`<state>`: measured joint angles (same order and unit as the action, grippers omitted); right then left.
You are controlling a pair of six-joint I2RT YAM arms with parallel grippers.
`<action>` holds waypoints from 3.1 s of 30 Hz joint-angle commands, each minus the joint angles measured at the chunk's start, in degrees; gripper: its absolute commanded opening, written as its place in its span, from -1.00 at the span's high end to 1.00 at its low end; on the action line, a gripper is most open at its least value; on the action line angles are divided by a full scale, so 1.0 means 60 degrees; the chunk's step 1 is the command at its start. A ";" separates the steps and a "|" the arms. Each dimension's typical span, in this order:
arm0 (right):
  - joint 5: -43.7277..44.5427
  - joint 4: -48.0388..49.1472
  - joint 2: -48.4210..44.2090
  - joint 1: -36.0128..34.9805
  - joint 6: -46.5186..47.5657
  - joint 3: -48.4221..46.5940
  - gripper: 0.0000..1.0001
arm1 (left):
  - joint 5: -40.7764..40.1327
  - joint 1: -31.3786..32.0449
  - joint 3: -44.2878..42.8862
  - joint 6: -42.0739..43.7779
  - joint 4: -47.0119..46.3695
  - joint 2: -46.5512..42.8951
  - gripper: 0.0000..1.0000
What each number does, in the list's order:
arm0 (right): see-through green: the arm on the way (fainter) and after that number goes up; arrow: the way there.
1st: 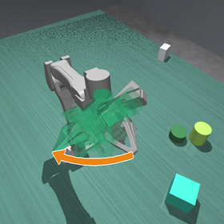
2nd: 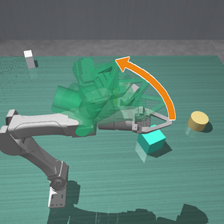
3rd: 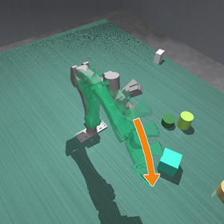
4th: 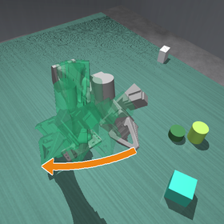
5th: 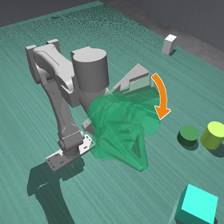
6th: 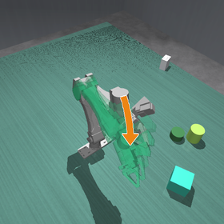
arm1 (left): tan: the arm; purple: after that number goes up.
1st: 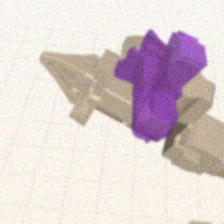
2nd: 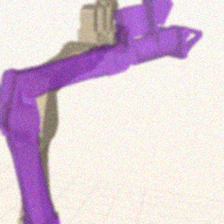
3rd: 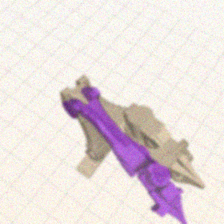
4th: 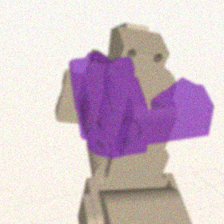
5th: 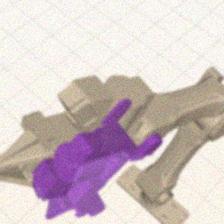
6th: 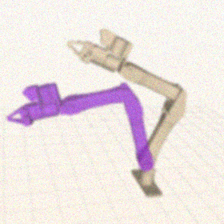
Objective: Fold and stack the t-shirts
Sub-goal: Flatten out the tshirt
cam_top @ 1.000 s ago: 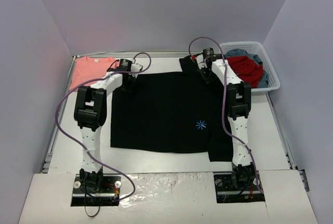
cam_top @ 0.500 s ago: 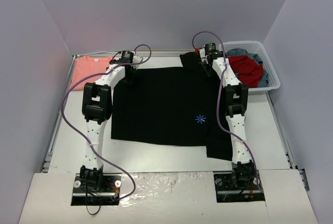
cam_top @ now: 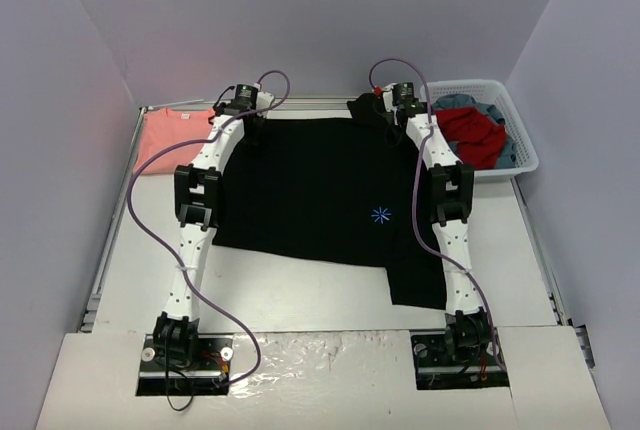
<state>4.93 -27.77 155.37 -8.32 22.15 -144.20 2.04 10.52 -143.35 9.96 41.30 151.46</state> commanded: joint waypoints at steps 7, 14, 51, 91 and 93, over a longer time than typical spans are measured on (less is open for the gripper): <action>0.0979 0.1303 0.0399 -0.0357 0.0525 -0.0210 1.00 | -0.0529 -0.0172 -0.0982 0.0200 0.0734 0.0334 0.95; 0.1346 0.1479 -0.1063 -0.0796 0.0615 0.0141 1.00 | -0.0868 -0.0172 0.0716 0.0392 0.0031 -0.1656 0.95; -0.1144 -0.0645 -1.4235 -0.0943 -0.0395 1.3575 -0.16 | 0.5898 -0.1022 1.0312 0.5093 0.1262 -0.7782 0.25; -0.1202 -0.0631 -1.4162 -0.0899 -0.0264 1.3604 -0.27 | 0.5343 -0.1022 1.1294 0.5372 0.0485 -0.7680 -0.01; -0.1217 -0.0630 -1.4176 -0.0885 -0.0250 1.3618 -0.29 | 0.5212 -0.1036 1.1352 0.5328 0.0311 -0.7665 -0.08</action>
<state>-2.79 -30.98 71.88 -14.17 20.62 -62.92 33.74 4.78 -74.30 41.60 43.88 106.94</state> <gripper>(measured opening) 0.641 0.527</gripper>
